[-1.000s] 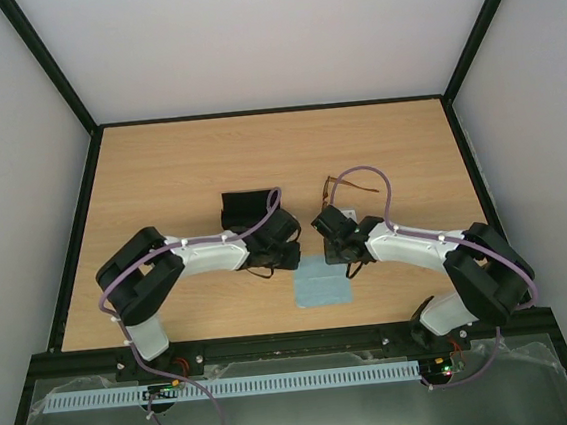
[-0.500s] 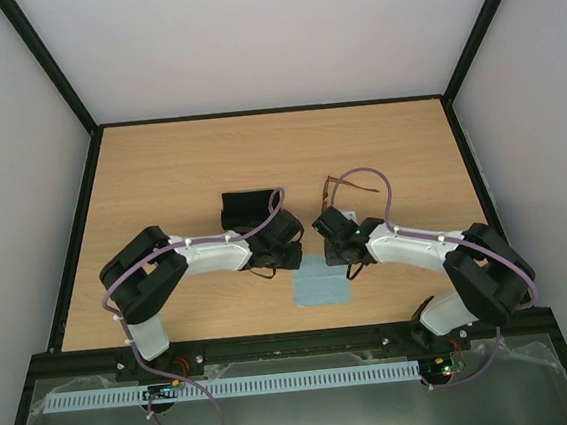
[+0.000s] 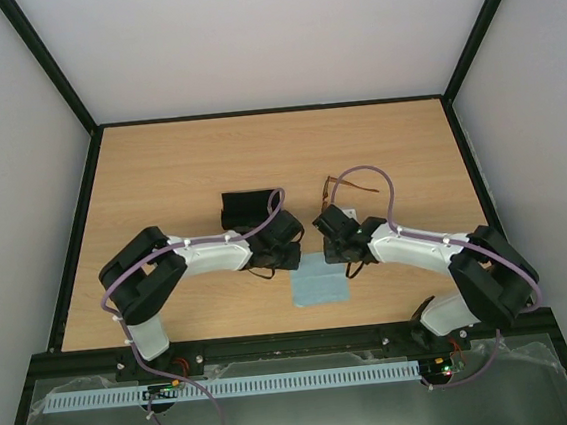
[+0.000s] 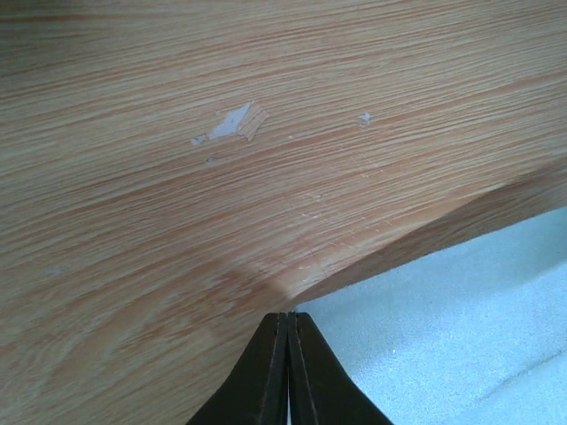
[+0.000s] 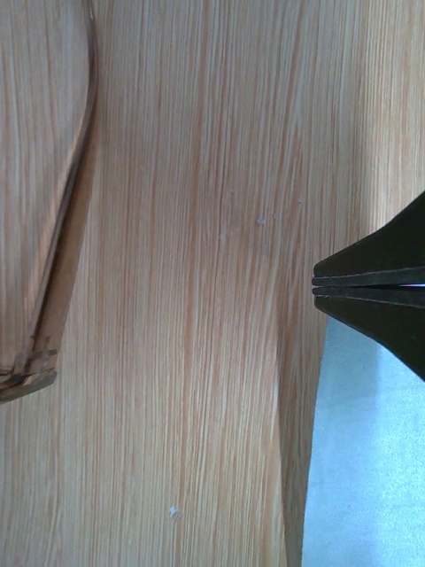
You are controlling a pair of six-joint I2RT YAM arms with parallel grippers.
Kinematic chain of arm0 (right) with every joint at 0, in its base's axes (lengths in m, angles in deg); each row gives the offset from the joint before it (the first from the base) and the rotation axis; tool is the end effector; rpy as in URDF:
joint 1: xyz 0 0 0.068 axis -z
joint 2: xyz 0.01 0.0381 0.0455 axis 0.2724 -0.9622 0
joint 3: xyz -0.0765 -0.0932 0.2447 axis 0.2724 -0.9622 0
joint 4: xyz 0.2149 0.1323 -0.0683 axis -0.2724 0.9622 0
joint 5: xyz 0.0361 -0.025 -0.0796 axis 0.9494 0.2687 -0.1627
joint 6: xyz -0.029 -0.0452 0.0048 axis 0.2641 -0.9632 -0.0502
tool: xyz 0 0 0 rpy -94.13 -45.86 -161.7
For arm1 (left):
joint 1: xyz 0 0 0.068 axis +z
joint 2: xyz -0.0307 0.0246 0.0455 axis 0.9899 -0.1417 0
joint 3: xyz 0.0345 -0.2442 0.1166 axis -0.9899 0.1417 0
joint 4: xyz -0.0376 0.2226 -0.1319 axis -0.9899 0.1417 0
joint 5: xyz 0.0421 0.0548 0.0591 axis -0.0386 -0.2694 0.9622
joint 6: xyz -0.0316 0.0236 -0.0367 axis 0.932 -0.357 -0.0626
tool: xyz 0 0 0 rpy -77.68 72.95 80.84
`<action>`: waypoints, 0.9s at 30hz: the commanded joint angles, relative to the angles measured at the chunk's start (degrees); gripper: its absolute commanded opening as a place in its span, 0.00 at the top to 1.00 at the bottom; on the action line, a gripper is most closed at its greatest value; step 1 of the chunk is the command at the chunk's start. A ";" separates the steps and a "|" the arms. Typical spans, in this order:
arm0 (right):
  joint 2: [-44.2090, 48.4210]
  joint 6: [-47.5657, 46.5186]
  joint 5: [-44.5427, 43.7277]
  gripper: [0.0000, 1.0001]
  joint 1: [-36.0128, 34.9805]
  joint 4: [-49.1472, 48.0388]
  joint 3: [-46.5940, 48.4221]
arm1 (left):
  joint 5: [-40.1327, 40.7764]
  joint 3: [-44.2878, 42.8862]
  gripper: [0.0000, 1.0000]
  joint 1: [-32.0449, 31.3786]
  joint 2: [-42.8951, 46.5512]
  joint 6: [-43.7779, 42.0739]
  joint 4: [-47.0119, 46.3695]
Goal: Organize the sunglasses
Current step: Fold the glasses cleaning cloth at the center of the board.
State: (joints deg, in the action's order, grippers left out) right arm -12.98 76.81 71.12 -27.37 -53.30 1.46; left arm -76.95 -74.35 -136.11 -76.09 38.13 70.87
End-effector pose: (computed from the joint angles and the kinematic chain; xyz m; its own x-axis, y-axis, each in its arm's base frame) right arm 0.1970 0.1713 0.1674 -0.8254 0.0774 -0.5592 -0.0222 0.9853 0.1692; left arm 0.2027 -0.2819 0.1413 -0.8939 0.1550 -0.4205 0.3176 0.8812 -0.3503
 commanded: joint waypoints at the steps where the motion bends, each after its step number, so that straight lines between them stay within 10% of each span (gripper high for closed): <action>1: 0.04 -0.56 -0.63 0.99 0.22 1.71 2.26 | 1.83 -1.49 0.98 0.26 0.83 -0.26 3.05; 27: -1.29 -0.83 -0.60 0.99 0.38 2.27 5.15 | 3.94 -1.40 0.98 1.79 6.88 -0.53 2.96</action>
State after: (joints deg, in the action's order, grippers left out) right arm -14.38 75.98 71.12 -27.29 -53.28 5.94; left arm -74.11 -75.66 -134.65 -71.04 37.71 73.08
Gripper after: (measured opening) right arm 0.018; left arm 0.022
